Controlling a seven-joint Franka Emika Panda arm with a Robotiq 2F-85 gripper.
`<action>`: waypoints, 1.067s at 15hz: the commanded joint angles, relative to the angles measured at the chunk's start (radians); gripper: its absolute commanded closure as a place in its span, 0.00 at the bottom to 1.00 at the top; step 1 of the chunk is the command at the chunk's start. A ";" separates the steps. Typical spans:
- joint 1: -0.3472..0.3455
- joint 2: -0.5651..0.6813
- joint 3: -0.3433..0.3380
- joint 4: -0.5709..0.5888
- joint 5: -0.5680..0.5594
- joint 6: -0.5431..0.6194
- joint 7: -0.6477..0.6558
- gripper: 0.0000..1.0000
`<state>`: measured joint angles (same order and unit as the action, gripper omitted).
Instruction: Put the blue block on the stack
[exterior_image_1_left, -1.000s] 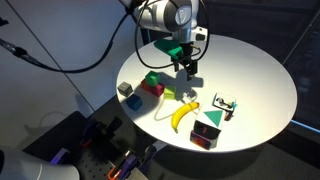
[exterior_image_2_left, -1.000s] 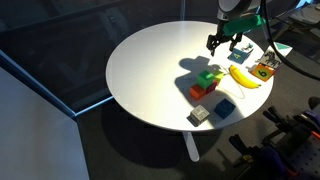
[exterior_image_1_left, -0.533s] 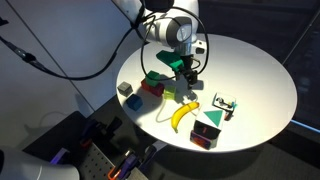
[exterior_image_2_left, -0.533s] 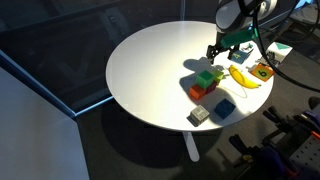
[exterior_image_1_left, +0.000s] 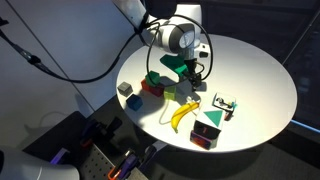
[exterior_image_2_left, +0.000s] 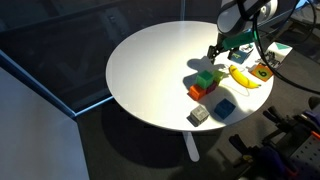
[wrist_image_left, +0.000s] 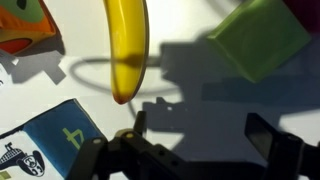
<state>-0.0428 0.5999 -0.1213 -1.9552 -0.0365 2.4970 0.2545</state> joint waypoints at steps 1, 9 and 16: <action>-0.033 0.015 0.015 0.028 0.043 -0.015 -0.061 0.00; -0.047 0.046 0.016 0.041 0.063 -0.032 -0.109 0.00; -0.040 0.051 0.020 0.032 0.057 -0.030 -0.115 0.00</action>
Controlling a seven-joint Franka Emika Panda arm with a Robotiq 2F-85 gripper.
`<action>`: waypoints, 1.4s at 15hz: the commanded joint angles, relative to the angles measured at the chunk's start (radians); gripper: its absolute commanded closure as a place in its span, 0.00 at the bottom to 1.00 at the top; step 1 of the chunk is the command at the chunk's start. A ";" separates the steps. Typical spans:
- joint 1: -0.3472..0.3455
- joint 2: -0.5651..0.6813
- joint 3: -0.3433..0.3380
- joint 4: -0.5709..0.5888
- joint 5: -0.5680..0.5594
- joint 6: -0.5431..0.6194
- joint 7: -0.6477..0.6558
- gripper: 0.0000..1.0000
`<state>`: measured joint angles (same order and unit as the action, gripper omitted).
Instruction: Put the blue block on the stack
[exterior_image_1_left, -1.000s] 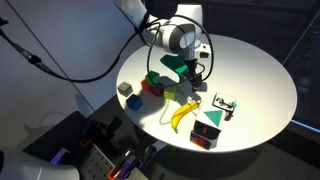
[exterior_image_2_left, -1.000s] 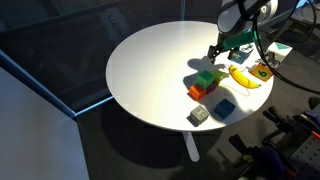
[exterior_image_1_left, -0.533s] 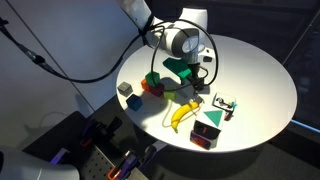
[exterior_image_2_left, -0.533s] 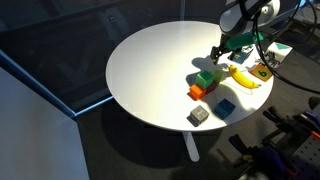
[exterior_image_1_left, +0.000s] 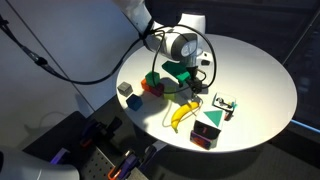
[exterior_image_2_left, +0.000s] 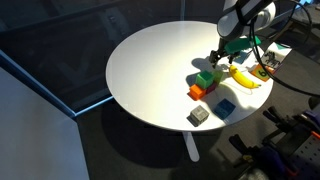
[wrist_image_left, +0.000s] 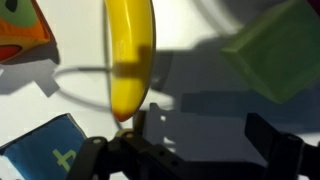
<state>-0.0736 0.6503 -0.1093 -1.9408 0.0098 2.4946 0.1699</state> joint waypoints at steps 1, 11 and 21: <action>-0.009 -0.005 0.007 0.011 0.009 -0.026 -0.031 0.00; -0.008 -0.035 0.002 -0.040 0.002 -0.034 -0.051 0.00; 0.005 -0.107 -0.018 -0.124 -0.018 -0.031 -0.038 0.00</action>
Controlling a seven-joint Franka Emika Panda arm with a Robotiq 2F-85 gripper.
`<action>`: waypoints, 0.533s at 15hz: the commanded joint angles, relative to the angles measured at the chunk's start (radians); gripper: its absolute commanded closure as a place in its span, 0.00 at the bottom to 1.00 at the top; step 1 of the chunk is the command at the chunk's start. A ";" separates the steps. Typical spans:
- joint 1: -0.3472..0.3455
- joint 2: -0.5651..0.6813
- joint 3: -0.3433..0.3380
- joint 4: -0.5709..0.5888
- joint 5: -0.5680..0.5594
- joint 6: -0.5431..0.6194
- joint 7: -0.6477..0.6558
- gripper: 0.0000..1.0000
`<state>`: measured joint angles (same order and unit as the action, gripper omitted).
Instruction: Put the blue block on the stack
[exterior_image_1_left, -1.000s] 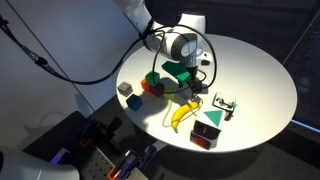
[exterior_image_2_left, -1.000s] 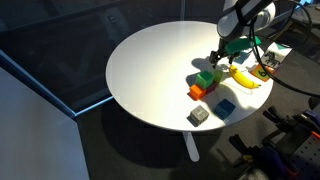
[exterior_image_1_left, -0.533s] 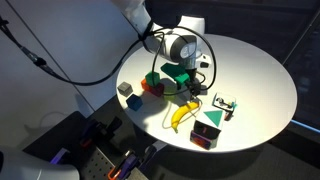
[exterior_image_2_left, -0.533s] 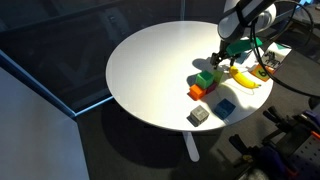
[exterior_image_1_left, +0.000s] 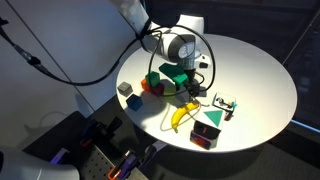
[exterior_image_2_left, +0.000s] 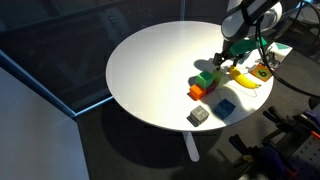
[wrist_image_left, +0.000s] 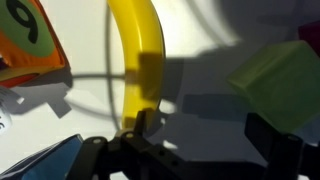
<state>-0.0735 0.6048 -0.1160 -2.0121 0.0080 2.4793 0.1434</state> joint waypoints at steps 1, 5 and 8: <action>0.006 -0.070 -0.013 -0.061 -0.019 -0.017 -0.010 0.00; 0.010 -0.088 -0.020 -0.080 -0.033 -0.025 -0.003 0.00; 0.011 -0.093 -0.024 -0.086 -0.040 -0.025 0.002 0.00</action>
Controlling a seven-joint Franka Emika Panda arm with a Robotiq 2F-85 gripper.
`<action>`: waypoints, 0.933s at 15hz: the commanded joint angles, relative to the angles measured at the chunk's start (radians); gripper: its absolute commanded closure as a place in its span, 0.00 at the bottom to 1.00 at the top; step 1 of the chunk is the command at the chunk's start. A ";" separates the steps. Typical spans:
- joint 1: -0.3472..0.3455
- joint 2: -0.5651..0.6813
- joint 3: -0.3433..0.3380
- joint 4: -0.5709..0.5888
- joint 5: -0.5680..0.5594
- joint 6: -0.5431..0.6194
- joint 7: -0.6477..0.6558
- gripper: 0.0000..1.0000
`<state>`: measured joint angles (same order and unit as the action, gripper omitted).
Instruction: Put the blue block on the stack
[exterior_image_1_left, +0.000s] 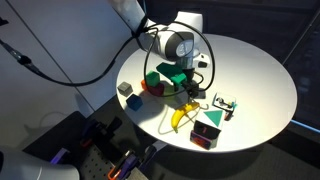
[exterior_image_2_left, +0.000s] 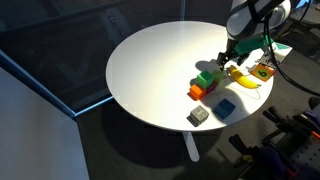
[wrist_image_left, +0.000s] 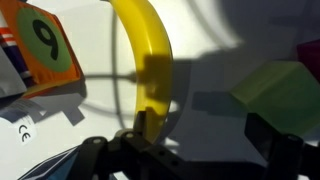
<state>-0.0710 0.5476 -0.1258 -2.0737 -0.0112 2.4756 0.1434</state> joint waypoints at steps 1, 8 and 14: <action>0.008 -0.035 -0.015 -0.022 -0.020 -0.021 0.005 0.00; 0.007 -0.012 -0.025 0.003 -0.018 -0.029 0.011 0.00; 0.010 0.011 -0.021 0.035 -0.011 -0.043 0.020 0.00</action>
<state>-0.0677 0.5472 -0.1420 -2.0723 -0.0117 2.4704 0.1450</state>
